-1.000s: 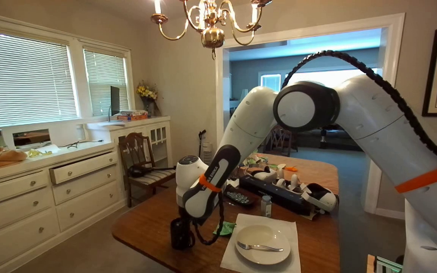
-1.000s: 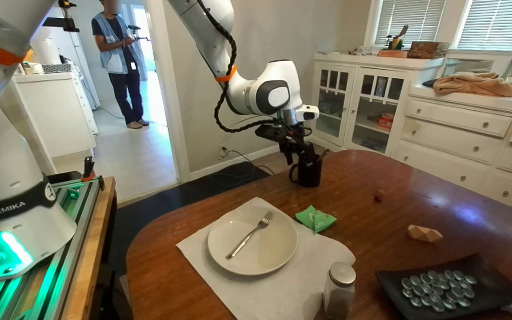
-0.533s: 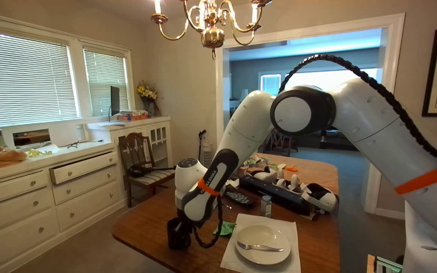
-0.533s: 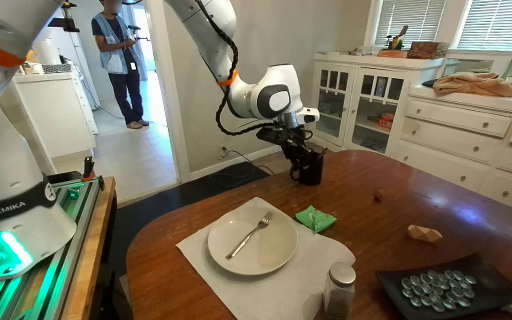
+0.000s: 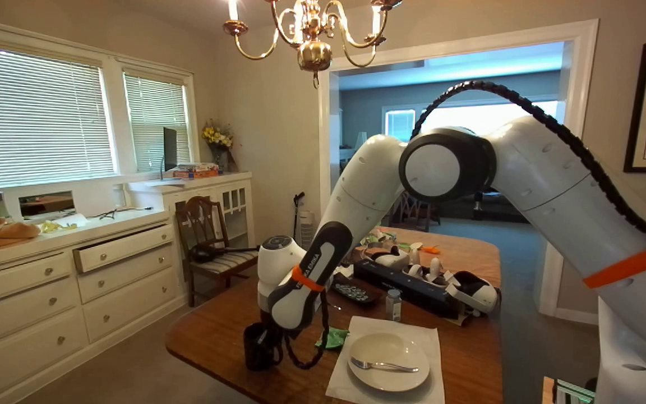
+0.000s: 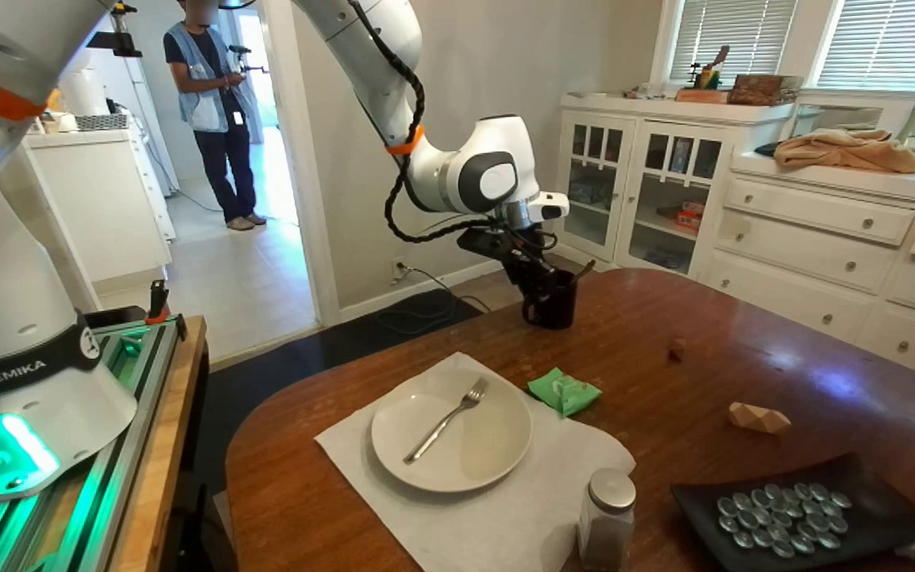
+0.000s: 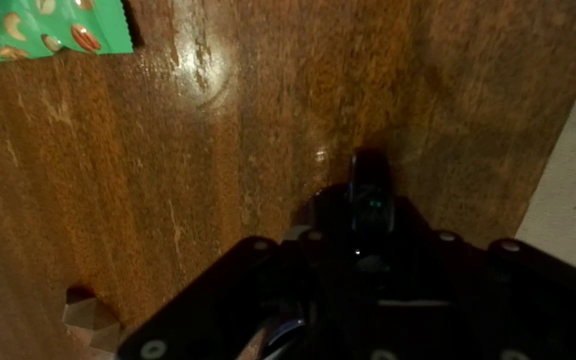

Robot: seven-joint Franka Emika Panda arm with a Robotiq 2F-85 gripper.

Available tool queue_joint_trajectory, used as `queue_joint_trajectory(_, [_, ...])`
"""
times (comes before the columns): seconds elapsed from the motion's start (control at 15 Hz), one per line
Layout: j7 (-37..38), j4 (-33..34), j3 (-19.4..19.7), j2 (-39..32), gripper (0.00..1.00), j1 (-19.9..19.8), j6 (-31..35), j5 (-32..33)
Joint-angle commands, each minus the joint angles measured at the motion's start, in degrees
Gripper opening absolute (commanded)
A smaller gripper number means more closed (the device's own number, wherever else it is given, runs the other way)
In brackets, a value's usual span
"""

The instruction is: Put the fork inside the mug on the plate

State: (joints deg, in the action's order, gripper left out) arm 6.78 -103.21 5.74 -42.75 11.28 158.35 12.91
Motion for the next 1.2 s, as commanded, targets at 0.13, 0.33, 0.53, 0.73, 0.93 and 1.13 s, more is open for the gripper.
queue_joint_trajectory(0.13, [2.3,-0.4,2.3,-0.5,0.00,2.0,1.7,0.7])
queue_joint_trajectory(0.33, [3.2,-0.9,3.9,-0.4,0.03,3.3,2.1,1.5])
queue_joint_trajectory(0.53, [5.9,-2.9,7.5,0.8,0.03,6.3,4.4,2.8])
queue_joint_trajectory(0.73, [9.4,-5.0,11.9,1.4,0.03,9.4,7.5,3.8])
queue_joint_trajectory(0.93, [12.3,-6.9,16.5,1.6,0.03,12.8,9.9,3.8])
queue_joint_trajectory(1.13, [12.4,-9.1,17.3,3.2,0.03,13.1,9.0,2.5])
